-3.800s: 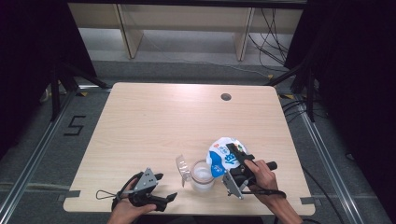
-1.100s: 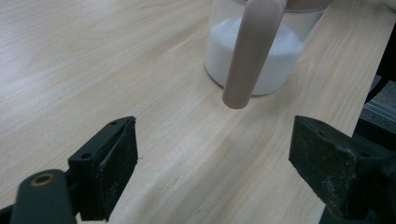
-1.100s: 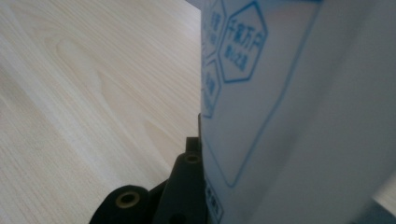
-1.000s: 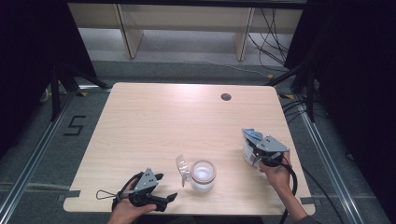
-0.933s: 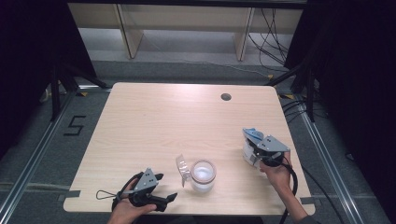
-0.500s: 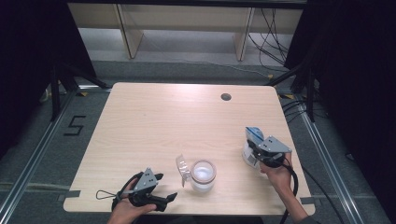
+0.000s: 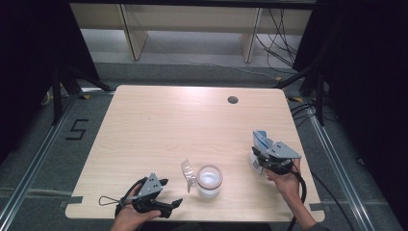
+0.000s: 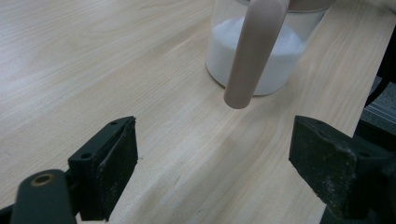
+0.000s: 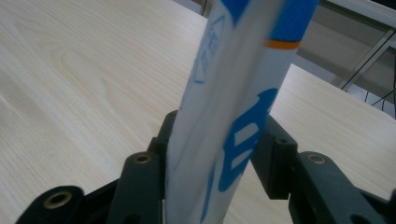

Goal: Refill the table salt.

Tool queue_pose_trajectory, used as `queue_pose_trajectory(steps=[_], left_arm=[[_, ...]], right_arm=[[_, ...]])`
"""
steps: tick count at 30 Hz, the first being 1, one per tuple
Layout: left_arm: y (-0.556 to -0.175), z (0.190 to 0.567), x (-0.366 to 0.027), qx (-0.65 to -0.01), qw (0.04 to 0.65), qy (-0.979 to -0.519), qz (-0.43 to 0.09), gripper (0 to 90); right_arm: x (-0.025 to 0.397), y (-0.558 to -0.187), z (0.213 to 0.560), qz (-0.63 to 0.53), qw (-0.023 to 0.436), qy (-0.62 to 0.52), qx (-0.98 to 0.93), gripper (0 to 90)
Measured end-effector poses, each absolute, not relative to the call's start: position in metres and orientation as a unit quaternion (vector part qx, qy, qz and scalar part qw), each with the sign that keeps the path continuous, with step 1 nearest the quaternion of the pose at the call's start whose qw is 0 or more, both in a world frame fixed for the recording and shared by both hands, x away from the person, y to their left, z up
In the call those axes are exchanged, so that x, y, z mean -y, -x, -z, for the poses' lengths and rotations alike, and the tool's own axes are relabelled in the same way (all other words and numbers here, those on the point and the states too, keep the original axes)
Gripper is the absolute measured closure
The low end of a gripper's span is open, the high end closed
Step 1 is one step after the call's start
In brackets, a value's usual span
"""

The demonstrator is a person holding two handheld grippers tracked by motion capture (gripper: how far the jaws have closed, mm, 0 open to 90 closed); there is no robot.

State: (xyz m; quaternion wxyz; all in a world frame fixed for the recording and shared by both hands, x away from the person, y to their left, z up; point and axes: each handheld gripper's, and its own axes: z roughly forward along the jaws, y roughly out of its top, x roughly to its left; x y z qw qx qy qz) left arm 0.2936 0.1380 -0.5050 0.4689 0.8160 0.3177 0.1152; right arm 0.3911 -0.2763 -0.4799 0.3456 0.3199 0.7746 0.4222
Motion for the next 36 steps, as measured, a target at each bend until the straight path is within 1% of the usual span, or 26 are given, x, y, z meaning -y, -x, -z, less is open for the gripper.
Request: queue_pose_trajectory(steps=[1, 3, 4, 5, 6, 7, 10, 11, 13, 14, 15, 16, 17, 19, 21, 26, 28, 29, 30, 31, 32, 35, 36], left_arm=[[-0.294, 0.505, -0.138, -0.318, 0.469, -0.816, -0.115, 15.2], [-0.294, 0.504, -0.138, -0.315, 0.466, -0.818, -0.116, 15.2], [-0.294, 0.504, -0.138, -0.315, 0.466, -0.818, -0.116, 15.2], [-0.294, 0.504, -0.139, -0.313, 0.466, -0.819, -0.117, 15.2], [-0.294, 0.504, -0.139, -0.312, 0.464, -0.821, -0.118, 15.2], [-0.294, 0.504, -0.140, -0.310, 0.460, -0.823, -0.120, 15.2], [-0.294, 0.504, -0.139, -0.314, 0.464, -0.820, -0.117, 15.2], [-0.294, 0.505, -0.138, -0.314, 0.469, -0.817, -0.117, 15.2], [-0.294, 0.504, -0.139, -0.312, 0.466, -0.819, -0.118, 15.2], [-0.295, 0.504, -0.140, -0.309, 0.459, -0.824, -0.120, 15.2], [-0.294, 0.504, -0.140, -0.309, 0.461, -0.823, -0.119, 15.2], [-0.295, 0.504, -0.140, -0.309, 0.461, -0.823, -0.119, 15.2], [-0.294, 0.504, -0.140, -0.309, 0.461, -0.823, -0.119, 15.2], [-0.294, 0.504, -0.140, -0.311, 0.462, -0.822, -0.118, 15.2], [-0.294, 0.504, -0.140, -0.310, 0.462, -0.823, -0.119, 15.2], [-0.294, 0.504, -0.140, -0.317, 0.464, -0.819, -0.116, 15.2], [-0.294, 0.504, -0.140, -0.317, 0.461, -0.821, -0.116, 15.2], [-0.294, 0.504, -0.140, -0.318, 0.464, -0.819, -0.115, 15.2], [-0.294, 0.504, -0.140, -0.318, 0.464, -0.819, -0.114, 15.2], [-0.294, 0.504, -0.140, -0.318, 0.464, -0.819, -0.114, 15.2], [-0.294, 0.504, -0.140, -0.318, 0.464, -0.818, -0.114, 15.2], [-0.293, 0.504, -0.140, -0.320, 0.465, -0.817, -0.117, 15.2], [-0.293, 0.503, -0.140, -0.317, 0.464, -0.818, -0.121, 15.2]], right_arm=[[0.276, -0.391, 0.480, -0.422, 0.346, -0.320, -0.775, 58.9], [0.276, -0.390, 0.479, -0.419, 0.347, -0.326, -0.773, 54.3], [0.276, -0.390, 0.479, -0.419, 0.347, -0.326, -0.773, 54.3], [0.276, -0.389, 0.479, -0.425, 0.335, -0.339, -0.769, 52.4], [0.276, -0.387, 0.476, -0.440, 0.335, -0.338, -0.762, 51.7], [0.277, -0.387, 0.475, -0.441, 0.346, -0.331, -0.759, 51.3], [0.277, -0.384, 0.473, -0.444, 0.346, -0.333, -0.756, 48.9], [0.278, -0.385, 0.473, -0.444, 0.355, -0.329, -0.754, 47.7], [0.278, -0.384, 0.473, -0.448, 0.344, -0.335, -0.754, 46.0], [0.276, -0.383, 0.473, -0.453, 0.334, -0.343, -0.752, 43.4], [0.278, -0.383, 0.472, -0.452, 0.342, -0.337, -0.752, 42.6], [0.277, -0.381, 0.472, -0.454, 0.331, -0.345, -0.752, 41.9], [0.277, -0.381, 0.472, -0.455, 0.339, -0.344, -0.748, 41.3], [0.276, -0.379, 0.472, -0.455, 0.333, -0.352, -0.747, 41.1], [0.278, -0.381, 0.472, -0.459, 0.340, -0.347, -0.744, 39.7], [0.279, -0.381, 0.470, -0.457, 0.338, -0.340, -0.750, 37.4], [0.277, -0.378, 0.470, -0.462, 0.322, -0.357, -0.745, 34.6], [0.277, -0.379, 0.470, -0.464, 0.334, -0.351, -0.741, 34.1], [0.278, -0.377, 0.469, -0.466, 0.326, -0.361, -0.739, 31.9], [0.278, -0.377, 0.469, -0.466, 0.326, -0.361, -0.739, 31.9], [0.276, -0.375, 0.468, -0.471, 0.316, -0.370, -0.736, 30.1], [0.277, -0.374, 0.468, -0.471, 0.327, -0.364, -0.734, 28.5], [0.277, -0.371, 0.466, -0.470, 0.312, -0.377, -0.735, 28.0]])
